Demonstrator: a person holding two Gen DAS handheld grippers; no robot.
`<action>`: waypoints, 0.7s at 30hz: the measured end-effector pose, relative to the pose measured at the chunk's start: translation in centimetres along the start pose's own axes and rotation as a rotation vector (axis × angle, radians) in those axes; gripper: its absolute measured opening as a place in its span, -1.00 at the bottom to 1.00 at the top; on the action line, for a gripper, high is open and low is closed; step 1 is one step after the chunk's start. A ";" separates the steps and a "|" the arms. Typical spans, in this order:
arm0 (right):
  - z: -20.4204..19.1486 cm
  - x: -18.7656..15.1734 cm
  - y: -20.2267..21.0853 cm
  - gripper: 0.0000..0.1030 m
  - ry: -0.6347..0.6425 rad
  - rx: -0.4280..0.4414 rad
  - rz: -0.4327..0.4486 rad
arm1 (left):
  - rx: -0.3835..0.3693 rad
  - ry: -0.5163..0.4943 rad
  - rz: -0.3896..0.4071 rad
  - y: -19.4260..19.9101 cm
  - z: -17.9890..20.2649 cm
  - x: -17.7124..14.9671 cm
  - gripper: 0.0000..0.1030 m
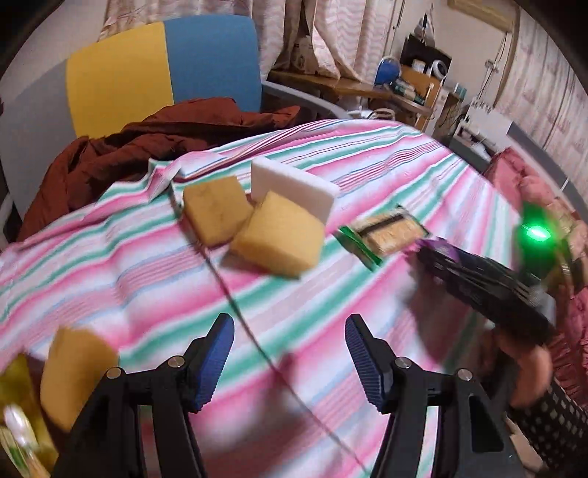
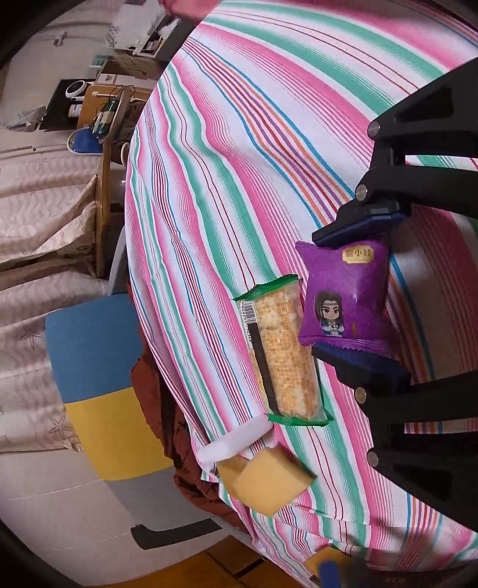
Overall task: Organize objects
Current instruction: 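Grasp a purple snack packet with the right tool while the left tool grasps a yellow sponge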
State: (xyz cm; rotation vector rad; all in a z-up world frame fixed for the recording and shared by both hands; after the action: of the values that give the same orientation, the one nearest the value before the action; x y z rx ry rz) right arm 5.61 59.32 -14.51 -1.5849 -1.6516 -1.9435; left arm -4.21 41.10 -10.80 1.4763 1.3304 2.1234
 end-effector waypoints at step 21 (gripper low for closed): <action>0.3 -0.1 -0.2 0.08 -0.014 0.010 0.024 | 0.165 -0.183 0.077 -7.5 0.7 2.0 0.22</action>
State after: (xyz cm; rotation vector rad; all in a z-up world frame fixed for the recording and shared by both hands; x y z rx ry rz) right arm 5.66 59.58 -14.72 -1.6104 -1.6373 -1.9143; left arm -6.74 46.94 -15.35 1.7656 1.4300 1.9066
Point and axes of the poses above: each gripper's, at about its wrist camera, not at the fingertips, and y roughly against the way its jaws point, z to its right, x to its top, the point moved 9 cm from there along -y, roughly the way its jaws point, and after that the axes turned 4 degrees about z, right-handed, at the moved point
